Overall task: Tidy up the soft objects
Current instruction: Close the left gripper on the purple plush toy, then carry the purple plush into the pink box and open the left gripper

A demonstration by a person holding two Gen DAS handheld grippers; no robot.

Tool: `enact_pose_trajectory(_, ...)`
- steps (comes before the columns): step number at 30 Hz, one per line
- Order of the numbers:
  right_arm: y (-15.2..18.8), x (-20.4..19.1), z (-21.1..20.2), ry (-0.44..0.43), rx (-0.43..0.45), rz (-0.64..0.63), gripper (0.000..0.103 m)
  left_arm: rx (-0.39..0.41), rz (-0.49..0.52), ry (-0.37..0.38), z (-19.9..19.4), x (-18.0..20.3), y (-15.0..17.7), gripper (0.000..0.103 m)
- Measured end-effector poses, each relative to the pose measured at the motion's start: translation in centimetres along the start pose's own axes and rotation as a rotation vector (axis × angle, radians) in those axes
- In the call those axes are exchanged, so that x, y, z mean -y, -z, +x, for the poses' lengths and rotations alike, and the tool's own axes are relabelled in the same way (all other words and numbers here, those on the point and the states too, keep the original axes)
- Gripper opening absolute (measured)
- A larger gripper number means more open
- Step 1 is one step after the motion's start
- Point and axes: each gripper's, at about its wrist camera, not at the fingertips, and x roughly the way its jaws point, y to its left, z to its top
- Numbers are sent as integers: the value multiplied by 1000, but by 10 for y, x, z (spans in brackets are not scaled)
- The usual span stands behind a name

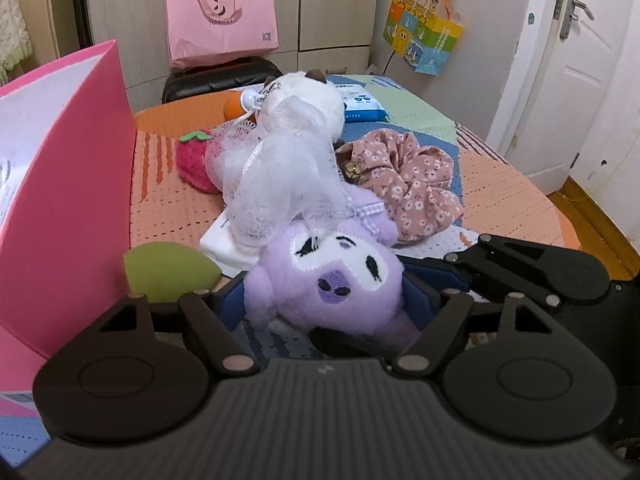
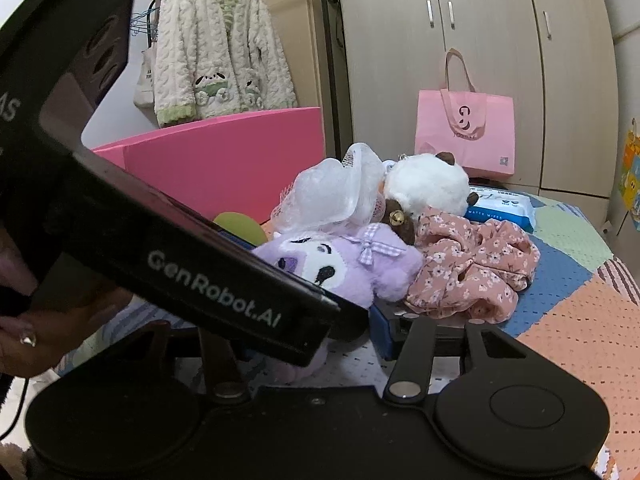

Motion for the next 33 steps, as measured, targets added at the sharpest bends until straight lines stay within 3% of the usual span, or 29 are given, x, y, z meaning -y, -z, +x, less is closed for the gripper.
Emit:
enact_pose_trajectory(12, -2, -15, -16, 19, -65, 52, 57, -17, 3, -5, -21, 10, 13, 77)
enact_pose_trajectory(18, -6, -25, -30, 12, -112, 102, 57, -38, -41, 12, -40, 11, 22, 77)
enact_pose_trajectory(27, -12, -63, -52, 20, -179, 79, 57, -66, -82, 55, -76, 4, 40, 78)
enact_pose_trajectory(33, -15, -97, -61, -9, -183, 27, 57, -48, -112, 27, -107, -7, 57, 78)
